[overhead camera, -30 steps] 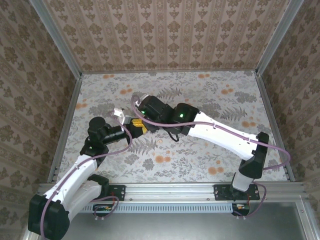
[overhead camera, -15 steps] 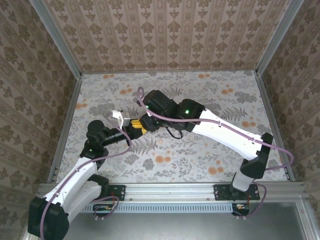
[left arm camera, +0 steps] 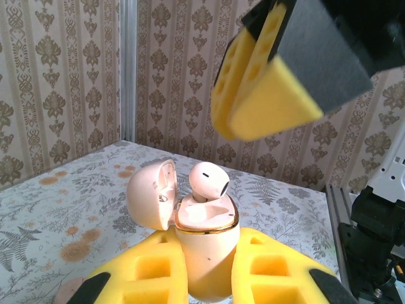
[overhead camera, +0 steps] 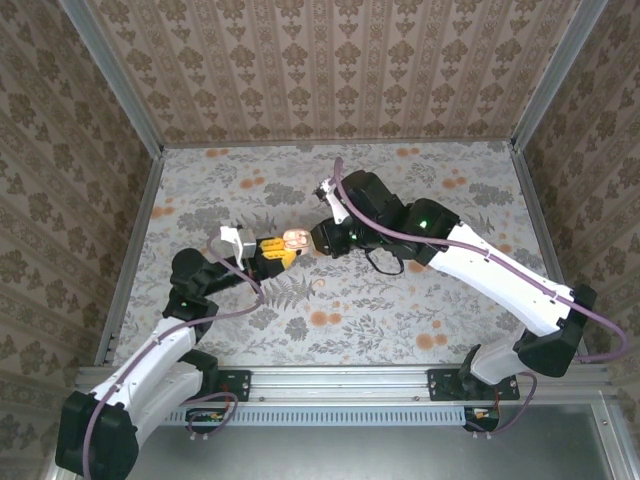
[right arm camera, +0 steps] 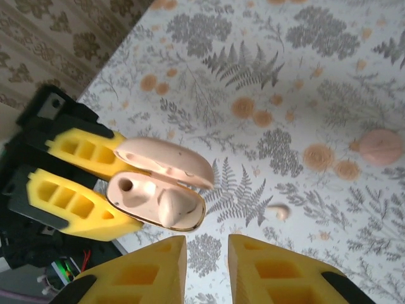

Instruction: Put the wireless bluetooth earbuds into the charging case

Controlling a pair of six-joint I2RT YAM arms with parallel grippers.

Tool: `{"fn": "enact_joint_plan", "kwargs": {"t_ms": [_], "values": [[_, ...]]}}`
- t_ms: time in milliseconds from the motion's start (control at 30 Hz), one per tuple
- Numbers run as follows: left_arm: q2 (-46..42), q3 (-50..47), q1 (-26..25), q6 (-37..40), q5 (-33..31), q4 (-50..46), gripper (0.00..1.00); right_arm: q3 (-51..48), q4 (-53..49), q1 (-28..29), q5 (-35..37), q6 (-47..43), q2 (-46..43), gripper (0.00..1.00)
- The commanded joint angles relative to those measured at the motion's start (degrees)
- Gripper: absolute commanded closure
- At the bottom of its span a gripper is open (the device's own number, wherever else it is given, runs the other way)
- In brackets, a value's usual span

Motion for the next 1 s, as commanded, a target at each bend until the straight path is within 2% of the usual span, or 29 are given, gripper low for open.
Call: {"fn": "enact_joint_plan", "kwargs": {"t_ms": [0,367,633,800,967], "values": [[-1.9,-0.7,-0.4,1.9,1.3,3.5,1.0,-1.5,1.0,0.2,-1.6,0.9,0.1,0.77],[-2.4,-0.7,-2.8,5.6,1.0,1.1,1.0,-1.8,4.8,-0.2,-3.2,0.9,2.0,0.81],[-2.2,-0.3,-2.8,7.8,0.2,-0.4,1.0,-3.2,6.5,-0.2,-6.0,3.1,2.9,0.82],[-2.4,-0.4,-2.9,8.8,-0.5,-1.3,1.0,-3.9,7.1,-0.2,-6.7,3.7,1.7,0.81],[-3.2,-1.0,-2.8,11.2,-1.8,-3.0,1.0,-6.3,7.7,-0.8,-4.4,4.7,-2.3,0.78]]}}
